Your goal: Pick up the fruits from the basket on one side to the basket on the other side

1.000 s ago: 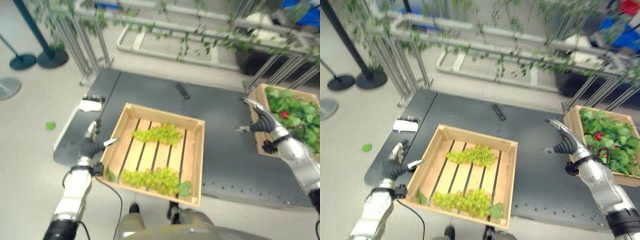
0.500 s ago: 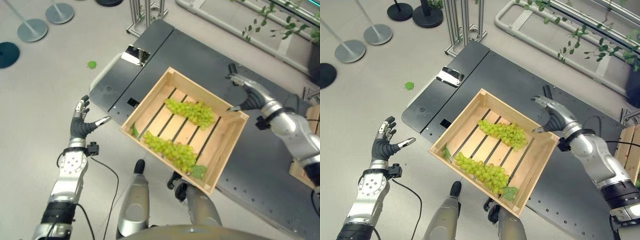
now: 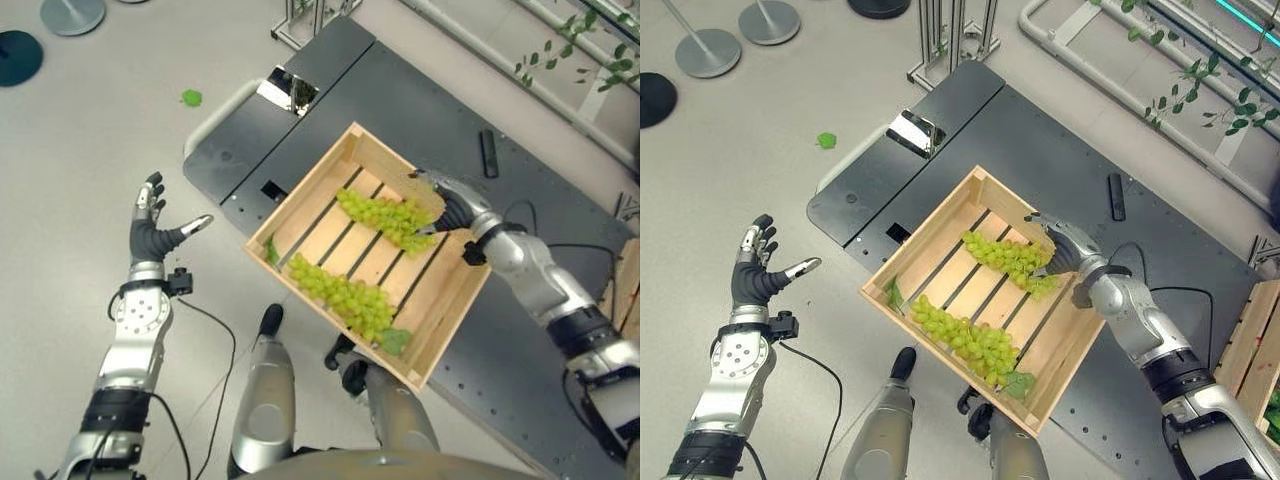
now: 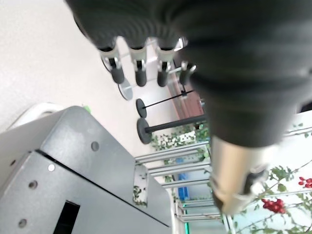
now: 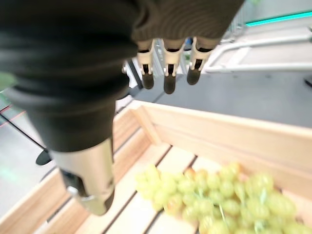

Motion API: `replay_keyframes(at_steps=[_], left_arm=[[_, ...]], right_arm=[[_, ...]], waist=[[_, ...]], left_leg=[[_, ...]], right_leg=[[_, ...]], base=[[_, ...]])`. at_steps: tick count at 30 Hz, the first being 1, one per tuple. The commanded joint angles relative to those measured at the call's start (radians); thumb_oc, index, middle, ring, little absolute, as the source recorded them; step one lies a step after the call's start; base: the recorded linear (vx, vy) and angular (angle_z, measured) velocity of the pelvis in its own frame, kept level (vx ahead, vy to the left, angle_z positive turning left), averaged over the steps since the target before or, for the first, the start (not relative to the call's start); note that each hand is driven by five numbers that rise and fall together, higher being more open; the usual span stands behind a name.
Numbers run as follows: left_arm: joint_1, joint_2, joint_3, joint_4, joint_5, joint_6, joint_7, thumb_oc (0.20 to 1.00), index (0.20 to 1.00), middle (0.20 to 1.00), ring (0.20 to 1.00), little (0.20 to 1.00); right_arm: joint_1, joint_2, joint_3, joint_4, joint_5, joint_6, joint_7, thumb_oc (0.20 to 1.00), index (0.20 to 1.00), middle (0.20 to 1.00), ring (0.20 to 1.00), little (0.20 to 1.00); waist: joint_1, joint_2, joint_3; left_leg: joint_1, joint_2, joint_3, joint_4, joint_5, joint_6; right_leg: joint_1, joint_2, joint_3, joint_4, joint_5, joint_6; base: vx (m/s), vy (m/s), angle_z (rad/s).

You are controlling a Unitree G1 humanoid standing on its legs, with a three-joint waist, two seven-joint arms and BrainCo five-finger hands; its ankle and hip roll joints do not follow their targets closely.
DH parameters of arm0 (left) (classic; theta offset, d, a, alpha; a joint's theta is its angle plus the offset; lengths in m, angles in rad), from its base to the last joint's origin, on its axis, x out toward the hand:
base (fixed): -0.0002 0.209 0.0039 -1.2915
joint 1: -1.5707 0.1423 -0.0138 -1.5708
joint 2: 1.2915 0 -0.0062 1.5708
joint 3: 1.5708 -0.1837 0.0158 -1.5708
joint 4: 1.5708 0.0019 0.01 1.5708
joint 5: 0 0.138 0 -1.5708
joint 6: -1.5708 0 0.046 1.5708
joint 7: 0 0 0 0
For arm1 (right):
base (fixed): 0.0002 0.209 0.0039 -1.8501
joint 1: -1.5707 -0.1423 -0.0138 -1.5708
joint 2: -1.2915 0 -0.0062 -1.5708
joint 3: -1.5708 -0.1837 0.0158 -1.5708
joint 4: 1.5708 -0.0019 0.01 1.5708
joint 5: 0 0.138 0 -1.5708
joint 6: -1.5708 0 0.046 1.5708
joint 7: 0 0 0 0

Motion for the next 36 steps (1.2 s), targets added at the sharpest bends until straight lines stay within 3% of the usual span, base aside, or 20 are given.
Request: replay_keyframes(at_steps=[1,6,17,26,36], left_arm=[[-0.031,0.029,-0.009,-0.078,0.023,-0.035,0.025,1.000,1.000,1.000,1.000,1.000],[-0.038,0.036,-0.012,-0.092,0.035,-0.033,0.034,1.000,1.000,1.000,1.000,1.000],[-0.047,0.025,-0.028,-0.115,0.035,-0.035,0.038,1.000,1.000,1.000,1.000,1.000],[-0.106,0.019,-0.071,-0.140,0.007,-0.035,0.041,1.000,1.000,1.000,1.000,1.000],[-0.161,0.020,-0.102,-0.203,-0.021,-0.050,0.061,1.000,1.000,1.000,1.000,1.000]], right_arm=[[0.008,-0.011,0.003,-0.042,0.016,-0.001,-0.024,1.000,1.000,1.000,1.000,1.000],[0.022,0.036,0.025,0.002,0.017,0.006,-0.030,1.000,1.000,1.000,1.000,1.000],[-0.014,0.114,0.079,0.125,-0.021,0.032,-0.052,1.000,1.000,1.000,1.000,1.000],[-0.158,0.168,0.127,0.274,-0.029,0.080,-0.116,1.000,1.000,1.000,1.000,1.000],[-0.344,0.139,0.149,0.426,0.000,0.102,-0.198,1.000,1.000,1.000,1.000,1.000]], waist=[[0.011,0.006,-0.035],[0.016,-0.011,-0.035],[0.038,-0.004,-0.019],[0.067,0.040,0.014],[0.096,0.092,0.072]], left_leg=[[-0.019,-0.005,-0.020,-0.101,0.083,-0.001],[-0.009,0.004,-0.032,-0.172,0.119,-0.001],[-0.009,0.000,-0.058,-0.241,0.167,0.001],[-0.034,-0.004,-0.095,-0.282,0.213,-0.013],[-0.128,-0.007,-0.121,-0.289,0.250,-0.031]], right_leg=[[0.051,-0.024,-0.028,0.077,-0.157,0.109],[0.036,-0.016,-0.034,0.058,-0.149,0.108],[0.011,-0.014,-0.041,0.043,-0.139,0.110],[-0.024,-0.039,-0.097,0.094,-0.161,0.110],[-0.113,-0.060,-0.145,0.162,-0.193,0.113]], base=[[-0.03,-0.030,0.03],[-0.03,-0.014,0.07],[-0.02,0.002,0.00],[0.00,-0.019,0.18],[0.00,-0.044,0.16]])
